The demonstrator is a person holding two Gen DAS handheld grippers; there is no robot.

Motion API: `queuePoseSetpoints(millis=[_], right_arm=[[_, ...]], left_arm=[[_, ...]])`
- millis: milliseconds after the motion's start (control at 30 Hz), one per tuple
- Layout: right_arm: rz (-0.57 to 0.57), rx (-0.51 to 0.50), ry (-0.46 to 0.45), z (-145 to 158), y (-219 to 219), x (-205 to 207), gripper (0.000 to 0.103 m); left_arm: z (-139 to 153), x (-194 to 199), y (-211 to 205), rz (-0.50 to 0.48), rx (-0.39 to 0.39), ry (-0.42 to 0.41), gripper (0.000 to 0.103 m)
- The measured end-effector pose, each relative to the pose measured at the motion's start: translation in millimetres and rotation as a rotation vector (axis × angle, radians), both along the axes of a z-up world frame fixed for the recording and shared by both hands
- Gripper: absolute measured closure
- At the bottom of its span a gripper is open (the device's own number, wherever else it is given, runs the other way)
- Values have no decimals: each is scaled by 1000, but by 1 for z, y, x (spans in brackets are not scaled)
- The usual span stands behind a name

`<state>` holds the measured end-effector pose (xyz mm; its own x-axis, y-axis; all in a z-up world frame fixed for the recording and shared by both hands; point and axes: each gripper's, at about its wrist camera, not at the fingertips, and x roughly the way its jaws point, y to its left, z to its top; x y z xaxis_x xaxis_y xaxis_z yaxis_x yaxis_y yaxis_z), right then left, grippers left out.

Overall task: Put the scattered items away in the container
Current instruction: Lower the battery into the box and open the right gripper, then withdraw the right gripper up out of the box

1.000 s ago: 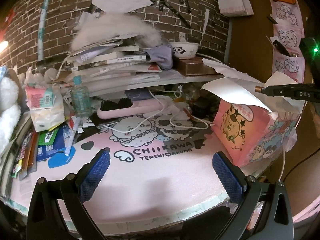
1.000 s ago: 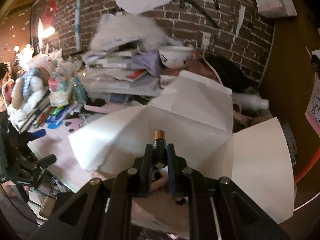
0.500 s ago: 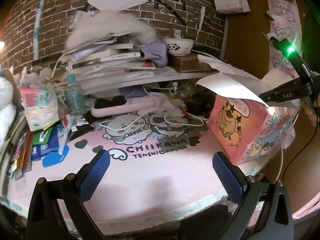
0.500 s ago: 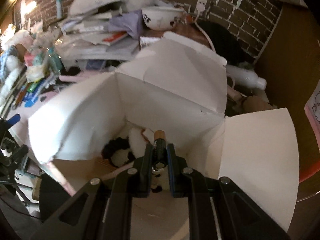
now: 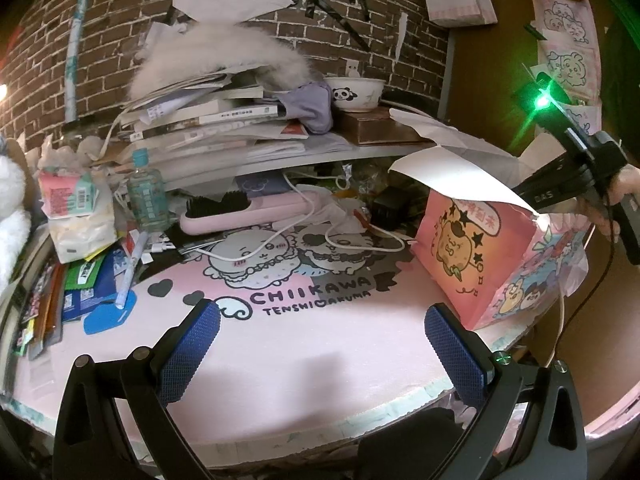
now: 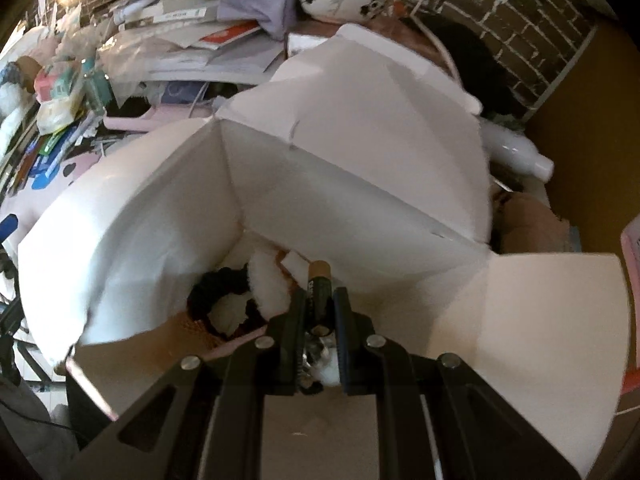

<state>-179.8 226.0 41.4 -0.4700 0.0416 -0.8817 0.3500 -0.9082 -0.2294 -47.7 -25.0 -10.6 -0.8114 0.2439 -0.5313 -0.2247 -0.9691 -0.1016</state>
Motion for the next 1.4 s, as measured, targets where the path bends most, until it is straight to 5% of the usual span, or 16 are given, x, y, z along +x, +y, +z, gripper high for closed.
queuePoseSetpoints(millis=[400, 567, 700, 800, 1167, 1400], right_arm=[[12, 44, -25, -4, -8, -7, 90], [13, 42, 9, 2, -9, -3, 59], [21, 27, 53, 13, -10, 5, 53], [25, 5, 139, 25, -11, 17, 38], [5, -220, 562, 64, -31, 105, 21], [-78, -316, 642, 52, -44, 146, 14]], left_arm=[[0, -1, 0, -2, 2, -4, 0], [-1, 1, 4, -1, -11, -5, 0], [-1, 1, 3, 1, -7, -1, 0], [1, 1, 4, 7, -13, 5, 0], [13, 9, 3, 27, 21, 54, 0], [17, 15, -5, 69, 20, 73, 0]])
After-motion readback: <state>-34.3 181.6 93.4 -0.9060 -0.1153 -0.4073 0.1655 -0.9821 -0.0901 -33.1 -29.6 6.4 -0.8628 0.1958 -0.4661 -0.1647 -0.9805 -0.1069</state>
